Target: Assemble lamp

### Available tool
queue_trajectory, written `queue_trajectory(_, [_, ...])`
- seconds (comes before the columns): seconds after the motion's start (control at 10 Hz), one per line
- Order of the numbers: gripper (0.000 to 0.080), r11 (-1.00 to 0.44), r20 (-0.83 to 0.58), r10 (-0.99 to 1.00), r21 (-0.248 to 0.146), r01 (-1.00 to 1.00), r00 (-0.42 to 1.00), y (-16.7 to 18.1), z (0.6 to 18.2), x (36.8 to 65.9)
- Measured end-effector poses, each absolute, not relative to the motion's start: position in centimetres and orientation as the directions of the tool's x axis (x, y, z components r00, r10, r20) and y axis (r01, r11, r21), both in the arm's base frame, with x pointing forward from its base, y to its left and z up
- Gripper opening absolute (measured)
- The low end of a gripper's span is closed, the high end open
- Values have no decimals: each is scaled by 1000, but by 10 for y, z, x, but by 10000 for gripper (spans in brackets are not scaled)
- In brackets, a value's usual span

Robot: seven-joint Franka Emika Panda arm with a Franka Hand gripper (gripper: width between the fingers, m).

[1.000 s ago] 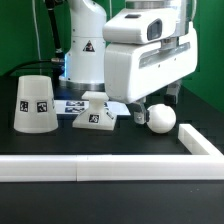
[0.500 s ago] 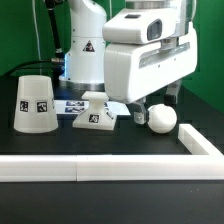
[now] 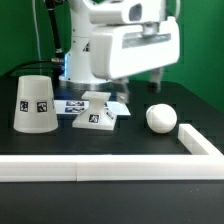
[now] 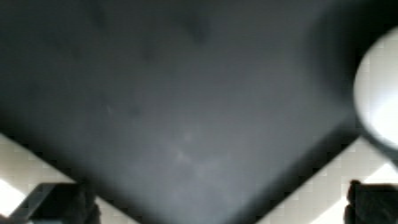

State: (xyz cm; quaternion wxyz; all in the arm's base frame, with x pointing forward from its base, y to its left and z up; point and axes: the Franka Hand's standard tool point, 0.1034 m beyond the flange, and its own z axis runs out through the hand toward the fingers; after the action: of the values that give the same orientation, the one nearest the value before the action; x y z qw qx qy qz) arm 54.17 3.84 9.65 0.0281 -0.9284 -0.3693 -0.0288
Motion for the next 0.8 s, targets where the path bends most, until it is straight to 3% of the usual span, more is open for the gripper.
queue_trajectory(0.1, [699, -752, 79, 655, -26, 658, 752, 21, 100, 525])
queue_trajectory(0.8, [699, -958, 50, 279, -57, 281, 959, 25, 97, 513])
